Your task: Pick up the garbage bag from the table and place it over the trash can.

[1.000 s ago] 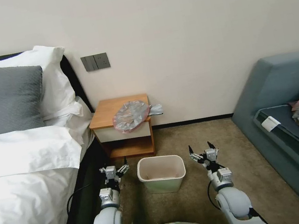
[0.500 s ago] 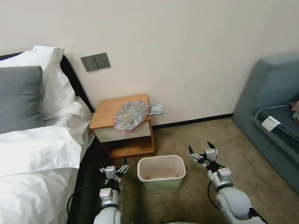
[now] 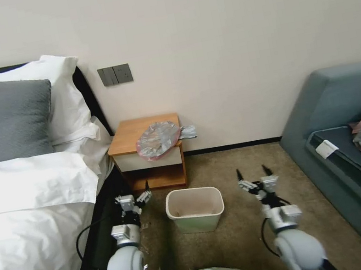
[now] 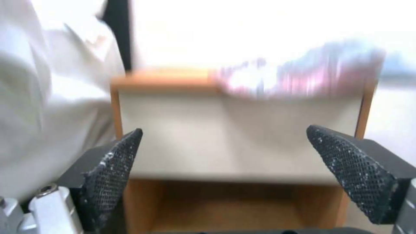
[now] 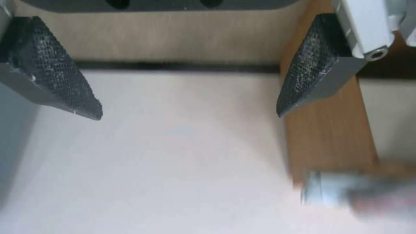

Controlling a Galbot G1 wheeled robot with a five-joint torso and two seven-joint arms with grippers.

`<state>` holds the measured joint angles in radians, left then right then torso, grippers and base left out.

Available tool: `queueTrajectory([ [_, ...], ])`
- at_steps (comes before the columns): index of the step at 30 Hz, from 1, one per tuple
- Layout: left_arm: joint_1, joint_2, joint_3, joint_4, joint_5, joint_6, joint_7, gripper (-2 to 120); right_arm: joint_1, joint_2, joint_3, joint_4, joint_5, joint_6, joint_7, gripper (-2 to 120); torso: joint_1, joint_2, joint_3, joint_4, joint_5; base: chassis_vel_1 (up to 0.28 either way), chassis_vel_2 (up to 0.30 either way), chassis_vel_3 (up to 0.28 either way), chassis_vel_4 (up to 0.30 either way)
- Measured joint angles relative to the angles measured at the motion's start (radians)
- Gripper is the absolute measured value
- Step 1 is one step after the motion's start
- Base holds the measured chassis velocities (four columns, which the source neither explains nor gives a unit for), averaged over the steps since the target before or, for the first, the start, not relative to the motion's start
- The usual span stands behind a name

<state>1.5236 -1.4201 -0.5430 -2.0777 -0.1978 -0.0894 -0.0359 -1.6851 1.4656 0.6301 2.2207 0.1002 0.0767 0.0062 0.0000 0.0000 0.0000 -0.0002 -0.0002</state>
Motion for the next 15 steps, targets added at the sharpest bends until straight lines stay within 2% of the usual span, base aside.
queueTrajectory([
  [4,-0.016,0.045,0.004,-0.046,-0.109,-0.054,-0.019,98,-0.071,-0.017,0.026,0.101,0.033,0.054,0.012,100,0.0,0.0,0.0,-0.0002,-0.0003,0.0,0.0,0.0,0.0],
  [6,-0.02,0.068,0.008,-0.046,-0.156,-0.075,-0.02,98,-0.095,-0.019,0.017,0.106,0.015,0.084,0.017,100,0.0,0.0,0.0,0.0,0.0006,0.0,0.0,0.0,0.0],
  [12,-0.022,0.082,0.014,-0.046,-0.174,-0.07,-0.028,98,-0.098,-0.018,-0.002,0.092,-0.043,0.122,0.014,100,0.0,0.0,0.0,0.0002,0.0002,0.0,0.0,0.0,0.0],
  [15,-0.027,0.082,0.02,-0.051,-0.169,-0.058,-0.033,99,-0.042,-0.043,0.001,0.061,-0.124,0.138,0.011,100,0.0,0.0,0.0,0.0002,0.0003,0.0,0.0,0.0,0.0],
])
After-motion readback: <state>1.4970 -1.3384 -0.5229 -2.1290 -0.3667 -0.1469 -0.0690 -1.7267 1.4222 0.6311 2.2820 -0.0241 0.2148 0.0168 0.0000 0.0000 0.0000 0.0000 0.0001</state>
